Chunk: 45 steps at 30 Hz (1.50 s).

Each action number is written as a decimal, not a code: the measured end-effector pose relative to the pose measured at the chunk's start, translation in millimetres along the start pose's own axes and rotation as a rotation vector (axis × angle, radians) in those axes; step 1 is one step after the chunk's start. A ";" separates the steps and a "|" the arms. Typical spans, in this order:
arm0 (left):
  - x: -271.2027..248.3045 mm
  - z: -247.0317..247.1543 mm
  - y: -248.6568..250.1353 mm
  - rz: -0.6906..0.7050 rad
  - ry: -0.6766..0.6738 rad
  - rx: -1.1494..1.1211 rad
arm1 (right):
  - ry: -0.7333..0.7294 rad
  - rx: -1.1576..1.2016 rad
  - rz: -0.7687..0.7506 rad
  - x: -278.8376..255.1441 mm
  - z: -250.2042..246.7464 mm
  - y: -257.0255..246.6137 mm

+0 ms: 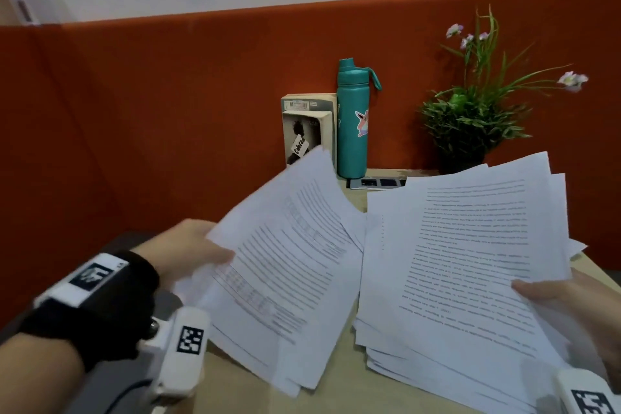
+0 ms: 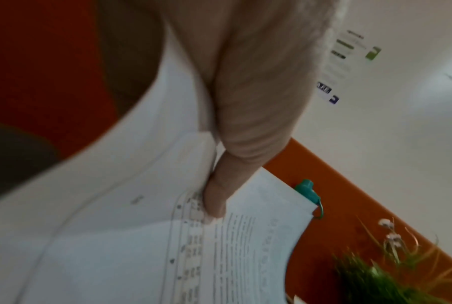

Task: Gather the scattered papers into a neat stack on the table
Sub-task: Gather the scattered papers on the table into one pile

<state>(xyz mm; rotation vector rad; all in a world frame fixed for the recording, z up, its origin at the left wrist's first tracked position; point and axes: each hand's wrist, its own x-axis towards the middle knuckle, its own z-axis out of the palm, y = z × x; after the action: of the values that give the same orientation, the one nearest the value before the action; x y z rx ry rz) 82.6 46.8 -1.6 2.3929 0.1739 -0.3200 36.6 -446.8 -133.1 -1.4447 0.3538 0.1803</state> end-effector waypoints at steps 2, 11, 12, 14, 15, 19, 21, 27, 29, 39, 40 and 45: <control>-10.6 -16.3 4.5 0.013 0.051 -0.061 | -0.035 -0.010 0.015 -9.0 7.9 -0.3; -14.7 -25.6 36.2 0.165 0.085 -0.597 | 0.070 -0.122 -0.140 -38.1 88.7 -58.9; -11.7 -13.1 41.2 0.173 0.075 -0.624 | 0.064 -0.117 -0.145 -38.4 97.1 -64.8; -5.8 16.4 50.5 0.175 0.028 -0.646 | 0.036 -0.091 -0.151 -37.9 108.0 -71.3; -5.0 31.7 54.7 0.168 -0.014 -0.652 | 0.033 -0.074 -0.149 -37.8 113.8 -72.5; 1.6 85.1 56.3 0.113 -0.157 -0.659 | 0.066 -0.042 -0.158 -37.3 127.3 -72.1; 7.9 103.3 51.0 0.093 -0.184 -0.640 | 0.127 -0.072 -0.130 -37.5 129.9 -71.7; 14.5 133.6 44.9 0.033 -0.209 -0.556 | 0.047 -0.359 -0.071 -43.6 138.5 -66.9; 15.8 136.0 44.6 0.012 -0.218 -0.539 | 0.048 -0.440 -0.082 -38.9 136.6 -61.2; 19.5 86.2 45.2 0.005 -0.343 -0.761 | -0.054 -0.111 -0.066 -48.7 130.9 -66.0; 18.1 86.5 45.4 0.037 -0.375 -0.777 | -0.059 -0.128 -0.059 -48.5 134.8 -64.7; 18.5 75.3 23.9 0.083 -0.307 -0.718 | 0.041 -0.265 0.055 -43.0 135.2 -69.7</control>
<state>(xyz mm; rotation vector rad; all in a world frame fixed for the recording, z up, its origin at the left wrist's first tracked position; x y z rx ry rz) 91.8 -20.7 -45.8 1.6158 0.0346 -0.4854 36.8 -317.9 -41.5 -1.7029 0.4153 0.2496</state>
